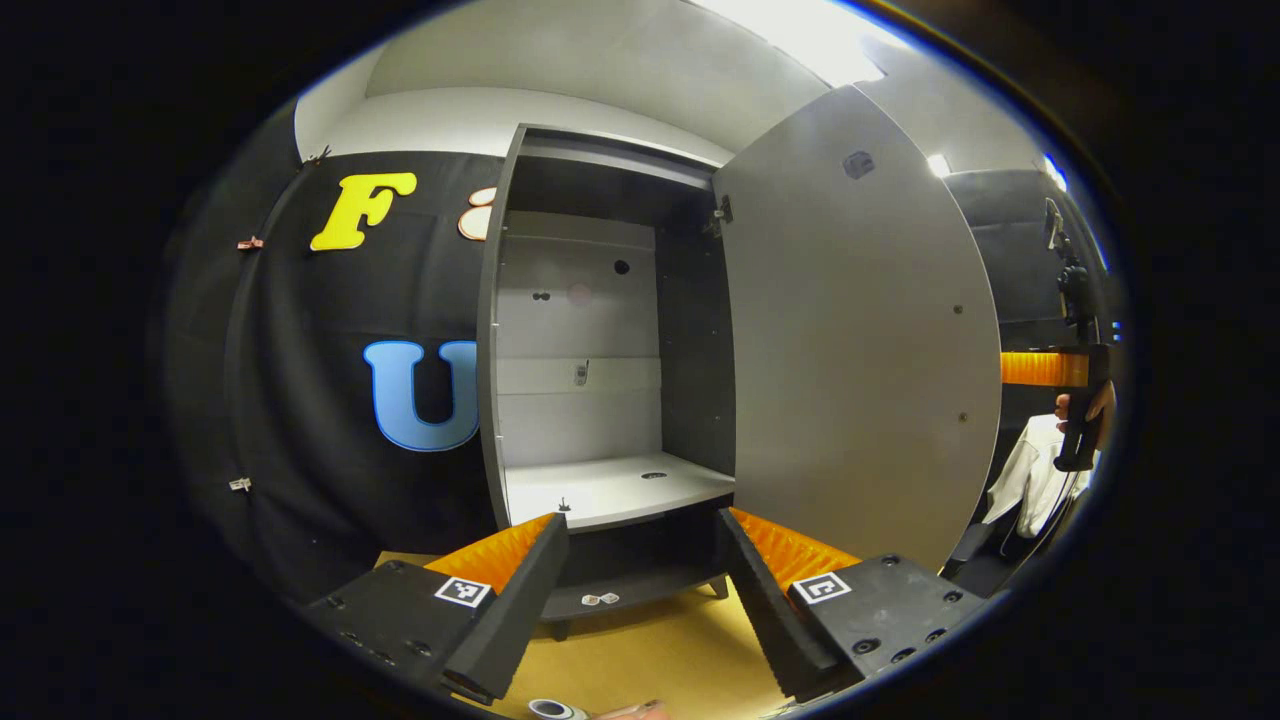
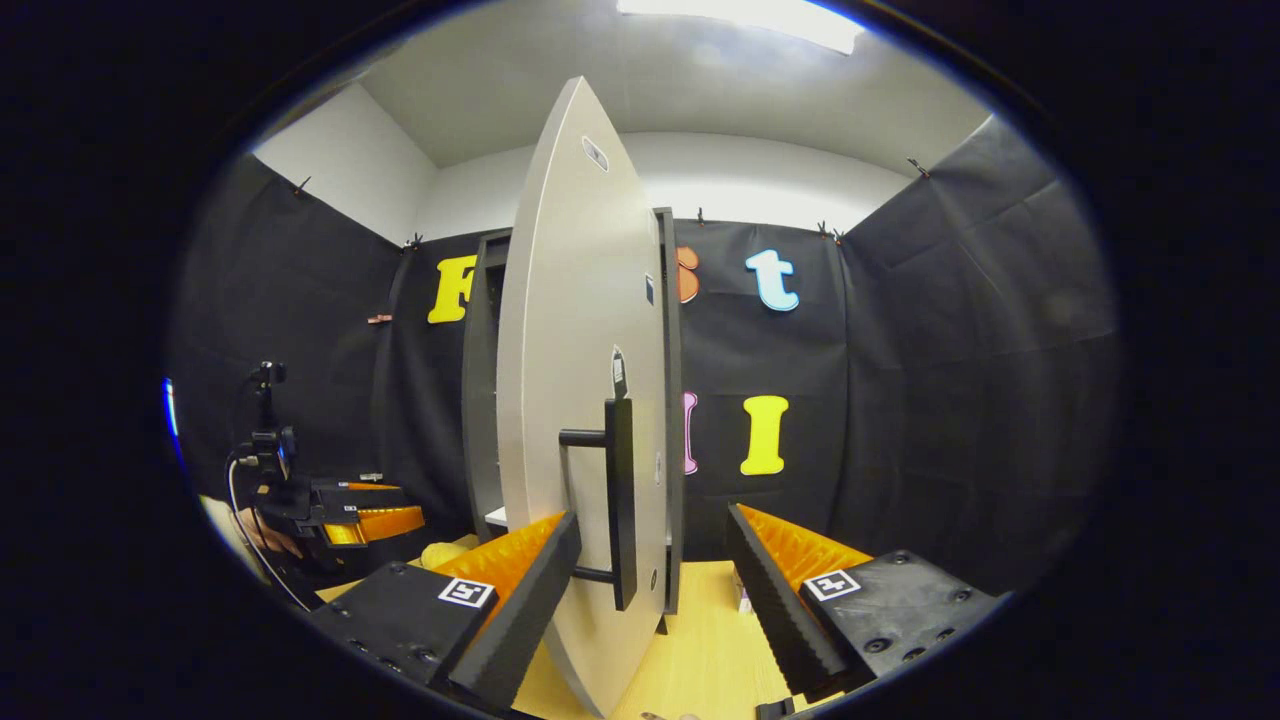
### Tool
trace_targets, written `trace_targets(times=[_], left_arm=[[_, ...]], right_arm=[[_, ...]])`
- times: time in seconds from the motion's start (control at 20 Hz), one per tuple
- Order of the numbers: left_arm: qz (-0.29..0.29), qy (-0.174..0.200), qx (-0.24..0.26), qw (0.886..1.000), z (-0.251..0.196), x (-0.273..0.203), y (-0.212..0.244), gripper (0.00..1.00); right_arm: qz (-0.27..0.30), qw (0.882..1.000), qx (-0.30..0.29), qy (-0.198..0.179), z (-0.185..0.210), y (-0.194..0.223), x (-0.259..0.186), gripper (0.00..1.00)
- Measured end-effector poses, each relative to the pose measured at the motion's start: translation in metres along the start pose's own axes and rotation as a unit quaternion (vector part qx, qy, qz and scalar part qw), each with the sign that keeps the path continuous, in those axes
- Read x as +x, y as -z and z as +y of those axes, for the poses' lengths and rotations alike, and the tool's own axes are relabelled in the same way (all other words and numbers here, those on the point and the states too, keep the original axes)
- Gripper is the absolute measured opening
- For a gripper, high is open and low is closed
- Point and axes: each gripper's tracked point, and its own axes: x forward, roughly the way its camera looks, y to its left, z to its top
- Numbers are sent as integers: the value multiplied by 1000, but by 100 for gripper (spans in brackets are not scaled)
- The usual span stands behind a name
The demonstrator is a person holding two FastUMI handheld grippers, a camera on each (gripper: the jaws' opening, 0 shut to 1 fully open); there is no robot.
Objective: Open the cabinet door with the right hand, grasp the bottle in the cabinet with the left hand and place it on the coaster, then close the cabinet door with the right hand.
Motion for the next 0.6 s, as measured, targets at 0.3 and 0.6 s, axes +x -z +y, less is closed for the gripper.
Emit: trace_targets(times=[0.3,0.6], left_arm=[[4,6,10,1000,46,-22,3,94],[7,-5,11,1000,95,-49,6,94]], right_arm=[[-3,999,15,-29,67,9,14,96],[-17,999,12,-30,121,19,49,96]])
